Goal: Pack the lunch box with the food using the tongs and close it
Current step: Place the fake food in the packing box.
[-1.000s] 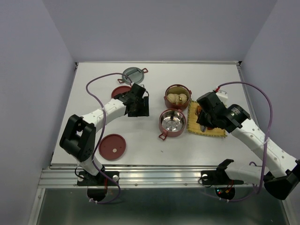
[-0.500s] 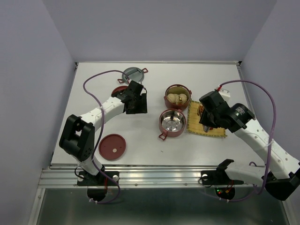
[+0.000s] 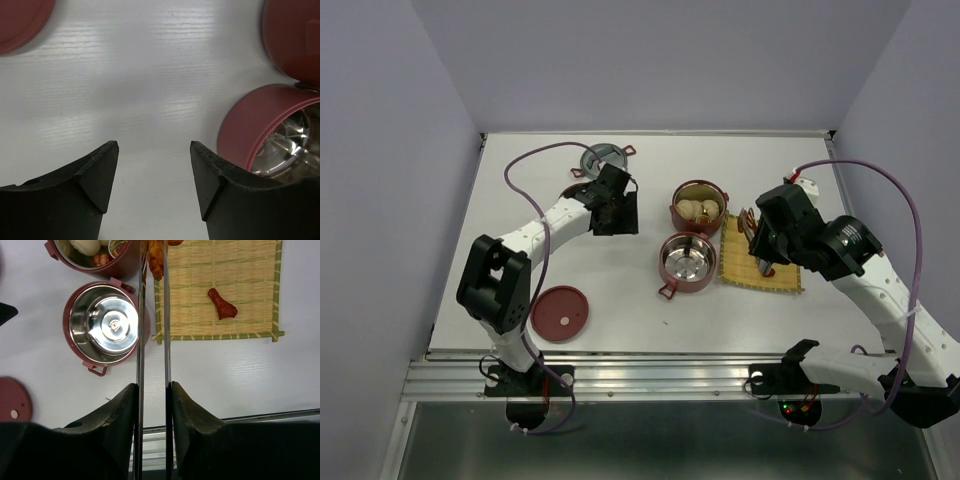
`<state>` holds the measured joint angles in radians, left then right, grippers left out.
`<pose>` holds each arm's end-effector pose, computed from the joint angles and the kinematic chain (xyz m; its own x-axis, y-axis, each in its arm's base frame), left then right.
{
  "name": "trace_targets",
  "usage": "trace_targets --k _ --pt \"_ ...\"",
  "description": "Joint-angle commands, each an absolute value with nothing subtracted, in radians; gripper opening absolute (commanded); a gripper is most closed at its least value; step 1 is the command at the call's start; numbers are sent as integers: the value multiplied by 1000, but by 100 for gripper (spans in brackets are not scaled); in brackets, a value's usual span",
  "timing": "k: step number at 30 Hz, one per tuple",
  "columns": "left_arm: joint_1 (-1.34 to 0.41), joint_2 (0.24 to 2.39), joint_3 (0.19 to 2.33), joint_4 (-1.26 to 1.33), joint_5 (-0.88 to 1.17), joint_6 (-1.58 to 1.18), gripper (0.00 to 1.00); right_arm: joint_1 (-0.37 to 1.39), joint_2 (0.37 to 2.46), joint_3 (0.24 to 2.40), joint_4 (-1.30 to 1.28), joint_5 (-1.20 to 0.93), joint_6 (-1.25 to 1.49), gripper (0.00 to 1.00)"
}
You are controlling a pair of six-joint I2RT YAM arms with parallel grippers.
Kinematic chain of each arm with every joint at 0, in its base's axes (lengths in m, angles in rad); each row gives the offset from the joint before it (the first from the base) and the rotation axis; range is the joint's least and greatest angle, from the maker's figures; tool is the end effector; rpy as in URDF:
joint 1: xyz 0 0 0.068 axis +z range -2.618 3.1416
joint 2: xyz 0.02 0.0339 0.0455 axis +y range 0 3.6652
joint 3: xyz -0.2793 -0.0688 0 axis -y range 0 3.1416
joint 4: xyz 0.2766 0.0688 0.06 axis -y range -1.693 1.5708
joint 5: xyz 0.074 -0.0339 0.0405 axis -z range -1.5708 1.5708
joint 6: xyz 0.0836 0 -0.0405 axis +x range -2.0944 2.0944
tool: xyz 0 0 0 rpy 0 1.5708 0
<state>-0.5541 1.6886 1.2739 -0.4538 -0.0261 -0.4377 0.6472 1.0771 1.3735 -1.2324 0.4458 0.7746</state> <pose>0.3685 -0.2254 0.2140 -0.8048 -0.0003 -0.5935 0.1883 0.9482 -0.2558 0.1999 0.1059 0.3773 -0.6969 0.2643 -0.6667 0.2063 0.9642 0.1666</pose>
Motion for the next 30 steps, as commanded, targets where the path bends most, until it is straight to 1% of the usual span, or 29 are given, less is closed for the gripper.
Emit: trace_targets --k 1,4,12,30 --pt "-554 1735 1301 -469 39 -413 70 638 1054 1419 -1212 402 726 1" --pt "-583 1755 1275 -443 86 -428 70 638 1049 1424 -1210 385 698 1" --pt "-660 1821 1292 -414 106 -486 70 638 1034 1434 -1207 324 638 1" --pt "-693 1902 1348 -374 137 -560 70 638 1015 1486 -1238 186 482 1"
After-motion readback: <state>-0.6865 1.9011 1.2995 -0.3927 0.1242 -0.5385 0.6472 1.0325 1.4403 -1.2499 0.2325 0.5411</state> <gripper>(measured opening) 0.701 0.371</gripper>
